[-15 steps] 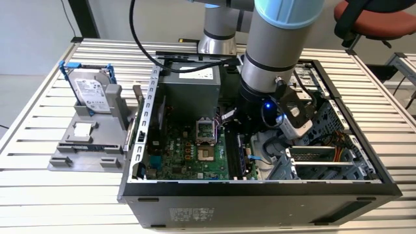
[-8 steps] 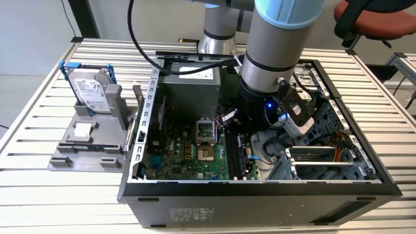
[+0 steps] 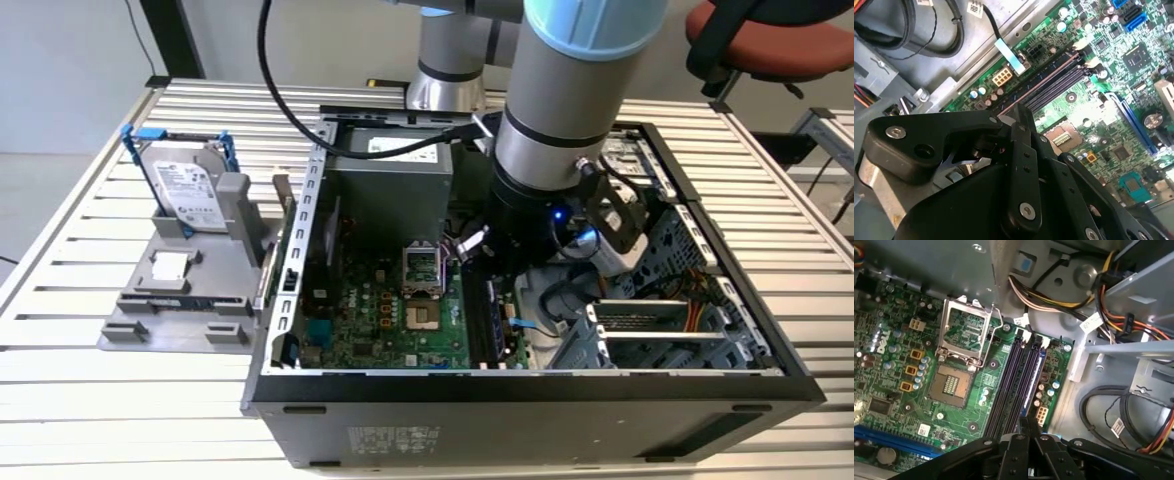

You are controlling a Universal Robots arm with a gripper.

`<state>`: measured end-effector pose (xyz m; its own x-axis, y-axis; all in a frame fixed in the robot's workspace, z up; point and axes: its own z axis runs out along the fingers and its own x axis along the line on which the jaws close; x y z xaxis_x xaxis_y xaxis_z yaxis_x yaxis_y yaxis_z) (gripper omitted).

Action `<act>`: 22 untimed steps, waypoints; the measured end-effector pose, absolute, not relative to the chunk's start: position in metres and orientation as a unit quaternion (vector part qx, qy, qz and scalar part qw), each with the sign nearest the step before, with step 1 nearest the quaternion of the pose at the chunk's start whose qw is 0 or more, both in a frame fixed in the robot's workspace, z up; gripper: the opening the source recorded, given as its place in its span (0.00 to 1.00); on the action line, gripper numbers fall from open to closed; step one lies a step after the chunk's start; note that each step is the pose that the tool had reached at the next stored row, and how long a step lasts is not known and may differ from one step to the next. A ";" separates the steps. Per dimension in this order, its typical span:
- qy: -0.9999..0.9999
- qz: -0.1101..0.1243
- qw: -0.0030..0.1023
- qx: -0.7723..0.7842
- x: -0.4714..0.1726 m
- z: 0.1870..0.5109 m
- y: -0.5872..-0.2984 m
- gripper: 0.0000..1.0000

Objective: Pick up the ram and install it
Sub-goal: 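Insert the ram into the slot, then press down the ram until it locks into place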

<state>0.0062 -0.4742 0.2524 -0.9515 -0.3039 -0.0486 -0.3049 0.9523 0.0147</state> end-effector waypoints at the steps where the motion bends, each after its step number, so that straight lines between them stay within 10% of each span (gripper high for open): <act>1: 0.987 0.011 0.023 -0.159 0.006 0.252 -0.474 0.00; 22: 0.951 0.018 0.021 -0.308 0.007 0.253 -0.474 0.00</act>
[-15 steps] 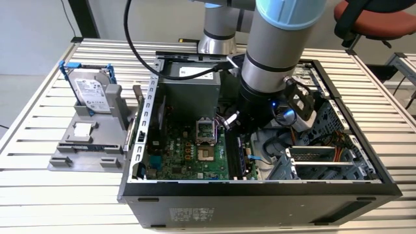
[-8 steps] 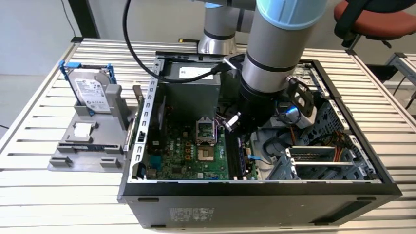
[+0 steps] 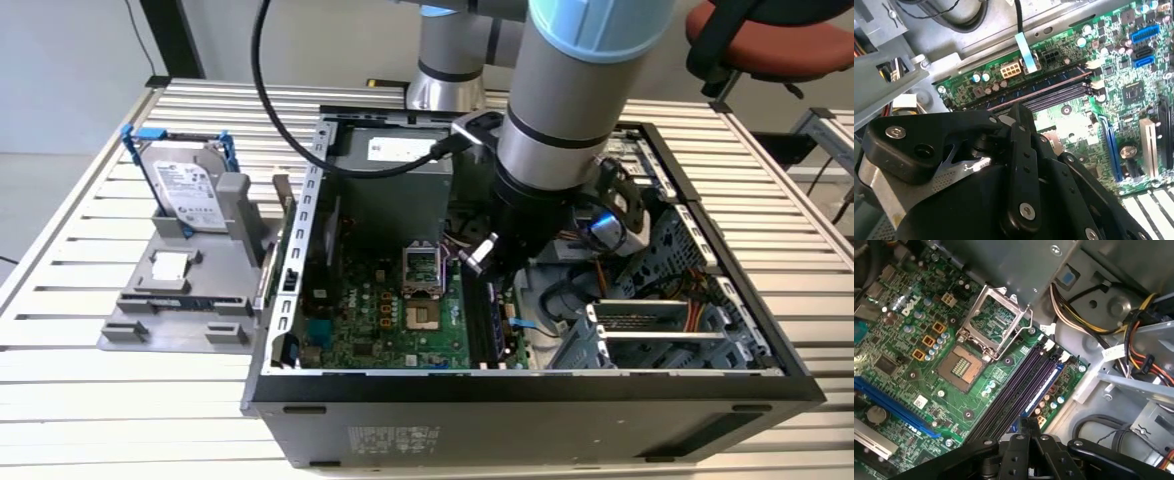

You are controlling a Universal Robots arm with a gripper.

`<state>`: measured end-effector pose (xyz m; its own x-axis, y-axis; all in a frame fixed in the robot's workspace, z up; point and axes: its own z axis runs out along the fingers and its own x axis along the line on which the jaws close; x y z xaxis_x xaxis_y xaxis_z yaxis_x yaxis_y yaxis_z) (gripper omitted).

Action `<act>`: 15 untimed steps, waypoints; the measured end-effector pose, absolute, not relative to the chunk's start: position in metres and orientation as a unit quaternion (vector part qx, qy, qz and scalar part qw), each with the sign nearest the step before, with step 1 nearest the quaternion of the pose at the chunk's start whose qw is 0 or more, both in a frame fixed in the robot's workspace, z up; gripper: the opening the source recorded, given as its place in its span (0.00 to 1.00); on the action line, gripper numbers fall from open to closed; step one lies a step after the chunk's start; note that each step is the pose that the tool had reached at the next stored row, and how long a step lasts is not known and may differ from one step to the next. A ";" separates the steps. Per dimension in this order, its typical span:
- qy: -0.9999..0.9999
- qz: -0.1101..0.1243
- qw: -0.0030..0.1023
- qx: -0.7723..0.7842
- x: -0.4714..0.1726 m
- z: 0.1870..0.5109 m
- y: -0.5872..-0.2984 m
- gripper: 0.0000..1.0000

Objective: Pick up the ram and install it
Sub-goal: 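Press down the ram until it locks into place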

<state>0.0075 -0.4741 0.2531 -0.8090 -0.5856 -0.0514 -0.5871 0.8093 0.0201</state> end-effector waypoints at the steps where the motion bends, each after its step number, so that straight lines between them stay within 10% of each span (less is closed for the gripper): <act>1: 0.949 0.018 0.021 -0.313 0.008 0.253 -0.474 0.00; 15: 0.914 0.026 0.023 -0.404 0.011 0.253 -0.474 0.00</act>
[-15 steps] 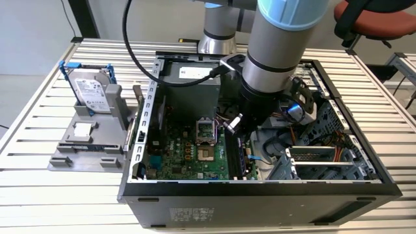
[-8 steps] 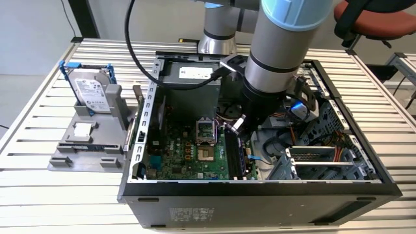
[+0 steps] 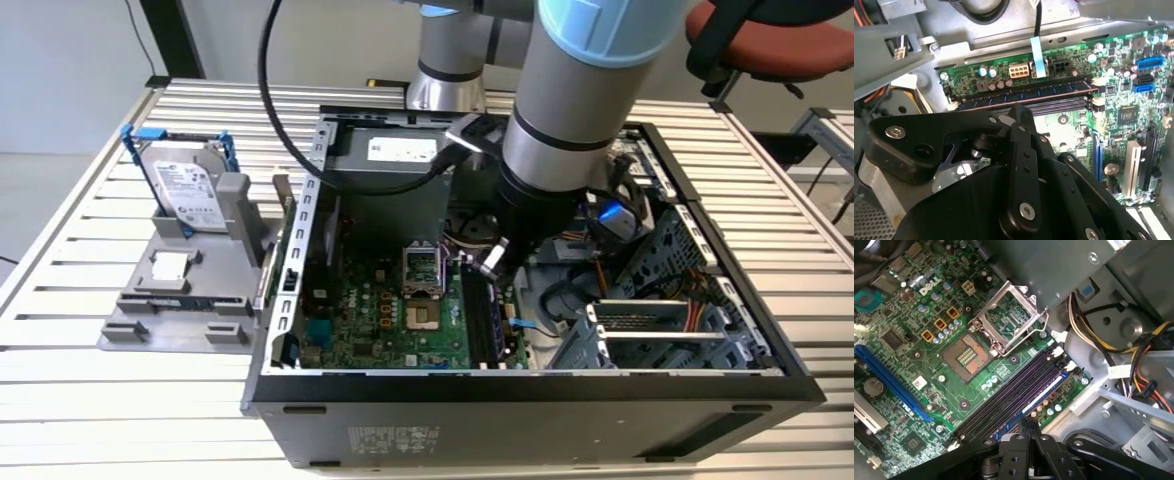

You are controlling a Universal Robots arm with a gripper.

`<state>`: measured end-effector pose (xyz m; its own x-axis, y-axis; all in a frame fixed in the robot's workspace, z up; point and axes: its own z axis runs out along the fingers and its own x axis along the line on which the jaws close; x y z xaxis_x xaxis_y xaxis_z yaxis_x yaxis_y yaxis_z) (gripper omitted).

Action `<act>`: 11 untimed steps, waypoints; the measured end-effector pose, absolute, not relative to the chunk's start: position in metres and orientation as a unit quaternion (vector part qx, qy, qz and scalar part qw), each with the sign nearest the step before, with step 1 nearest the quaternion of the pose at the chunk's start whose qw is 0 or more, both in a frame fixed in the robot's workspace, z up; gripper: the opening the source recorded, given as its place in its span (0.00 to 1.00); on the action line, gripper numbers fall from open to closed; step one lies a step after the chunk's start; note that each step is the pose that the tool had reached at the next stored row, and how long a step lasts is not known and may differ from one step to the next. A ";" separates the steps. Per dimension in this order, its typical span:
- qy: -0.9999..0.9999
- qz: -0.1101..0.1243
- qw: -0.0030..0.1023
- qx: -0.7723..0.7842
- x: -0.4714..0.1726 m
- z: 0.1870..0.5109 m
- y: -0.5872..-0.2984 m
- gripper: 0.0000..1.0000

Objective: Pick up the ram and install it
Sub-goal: 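Press down the ram until it locks into place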

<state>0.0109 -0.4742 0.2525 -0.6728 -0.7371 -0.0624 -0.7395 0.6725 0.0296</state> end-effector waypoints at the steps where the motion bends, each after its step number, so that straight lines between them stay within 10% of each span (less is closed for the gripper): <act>1: 0.912 0.028 0.023 -0.409 0.011 0.253 -0.474 0.00; 11: 0.889 0.041 0.029 -0.454 0.014 0.252 -0.474 0.00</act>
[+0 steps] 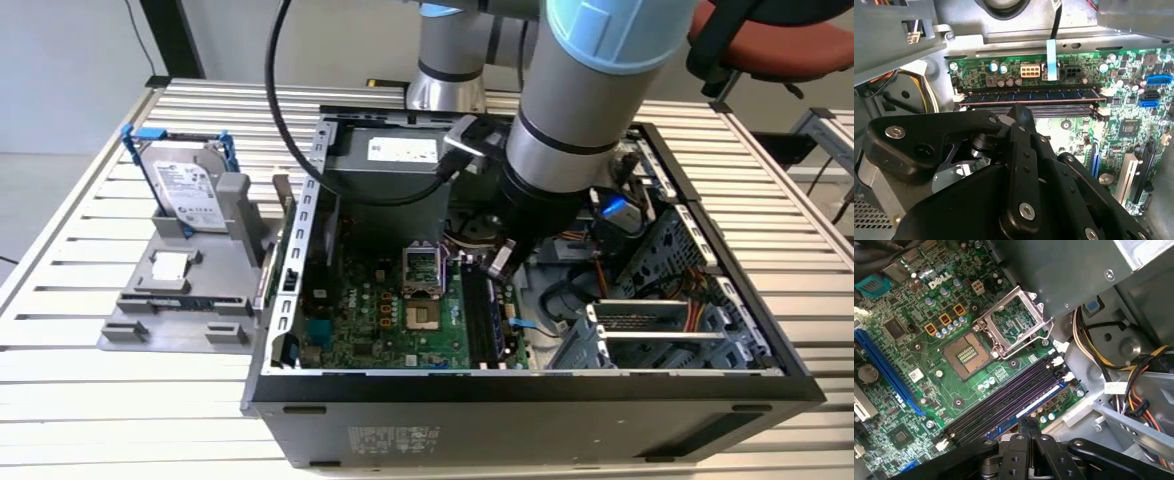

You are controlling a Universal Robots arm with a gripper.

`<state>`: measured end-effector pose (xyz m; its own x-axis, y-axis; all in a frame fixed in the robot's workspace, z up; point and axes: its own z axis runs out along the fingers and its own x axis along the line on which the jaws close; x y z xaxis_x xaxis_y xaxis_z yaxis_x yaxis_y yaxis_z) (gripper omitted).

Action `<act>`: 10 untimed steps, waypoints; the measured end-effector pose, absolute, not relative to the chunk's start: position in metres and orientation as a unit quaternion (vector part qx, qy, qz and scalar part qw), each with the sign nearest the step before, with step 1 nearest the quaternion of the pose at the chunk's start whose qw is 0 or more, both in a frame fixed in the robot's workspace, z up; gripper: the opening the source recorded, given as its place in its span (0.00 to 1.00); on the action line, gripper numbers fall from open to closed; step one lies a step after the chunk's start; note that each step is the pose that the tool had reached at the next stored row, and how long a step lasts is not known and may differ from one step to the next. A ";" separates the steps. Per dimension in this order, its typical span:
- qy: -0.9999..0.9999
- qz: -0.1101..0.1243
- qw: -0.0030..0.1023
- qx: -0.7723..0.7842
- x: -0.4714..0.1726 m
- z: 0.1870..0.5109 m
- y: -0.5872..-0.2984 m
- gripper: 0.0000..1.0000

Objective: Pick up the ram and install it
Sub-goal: 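Press down the ram until it locks into place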

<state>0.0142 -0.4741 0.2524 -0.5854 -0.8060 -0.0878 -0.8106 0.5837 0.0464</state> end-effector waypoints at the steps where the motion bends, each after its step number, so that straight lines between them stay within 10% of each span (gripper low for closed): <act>1: 0.887 0.041 0.028 -0.458 0.015 0.252 -0.474 0.00; 10: 0.852 0.043 0.026 -0.521 0.017 0.251 -0.474 0.00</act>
<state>0.0166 -0.4742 0.2513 -0.4550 -0.8860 -0.0890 -0.8905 0.4527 0.0456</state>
